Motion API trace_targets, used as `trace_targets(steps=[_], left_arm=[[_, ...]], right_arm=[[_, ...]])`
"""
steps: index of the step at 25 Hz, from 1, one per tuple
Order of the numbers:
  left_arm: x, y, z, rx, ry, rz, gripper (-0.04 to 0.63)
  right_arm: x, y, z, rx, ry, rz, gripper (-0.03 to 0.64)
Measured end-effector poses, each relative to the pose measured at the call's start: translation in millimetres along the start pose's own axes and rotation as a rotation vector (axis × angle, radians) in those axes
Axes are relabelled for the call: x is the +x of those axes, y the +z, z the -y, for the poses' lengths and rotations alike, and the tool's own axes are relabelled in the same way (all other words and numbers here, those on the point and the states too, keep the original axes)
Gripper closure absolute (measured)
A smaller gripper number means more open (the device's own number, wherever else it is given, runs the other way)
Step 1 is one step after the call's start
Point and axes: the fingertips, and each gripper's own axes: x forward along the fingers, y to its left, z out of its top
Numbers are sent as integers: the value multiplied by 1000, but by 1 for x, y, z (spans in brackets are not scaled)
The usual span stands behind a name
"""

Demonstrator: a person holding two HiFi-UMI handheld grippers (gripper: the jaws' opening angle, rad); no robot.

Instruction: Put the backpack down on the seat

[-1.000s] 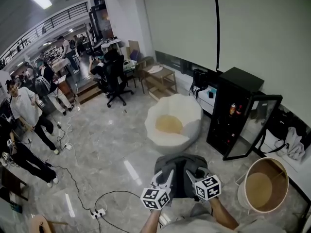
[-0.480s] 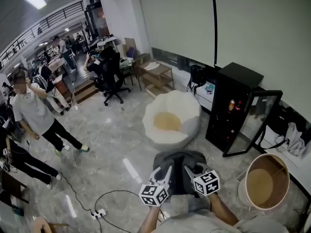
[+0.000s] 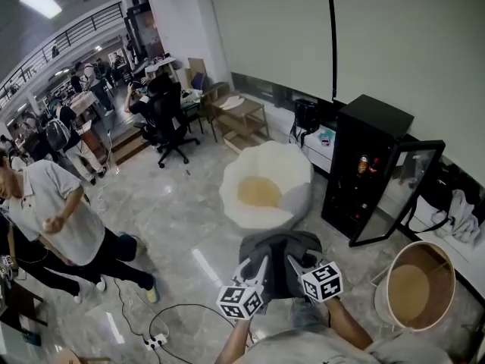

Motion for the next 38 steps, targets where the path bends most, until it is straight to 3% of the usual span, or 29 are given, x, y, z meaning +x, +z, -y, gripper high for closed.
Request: trace_targets(steps=[17,38], left_arm=[[103,21,-63,-36,29,-38,505],[258,56,-111,-52,90,-6,505]], right_arm=[[90,32,77,28,24,-39,535],[184,89,205,0,92,-28,535]])
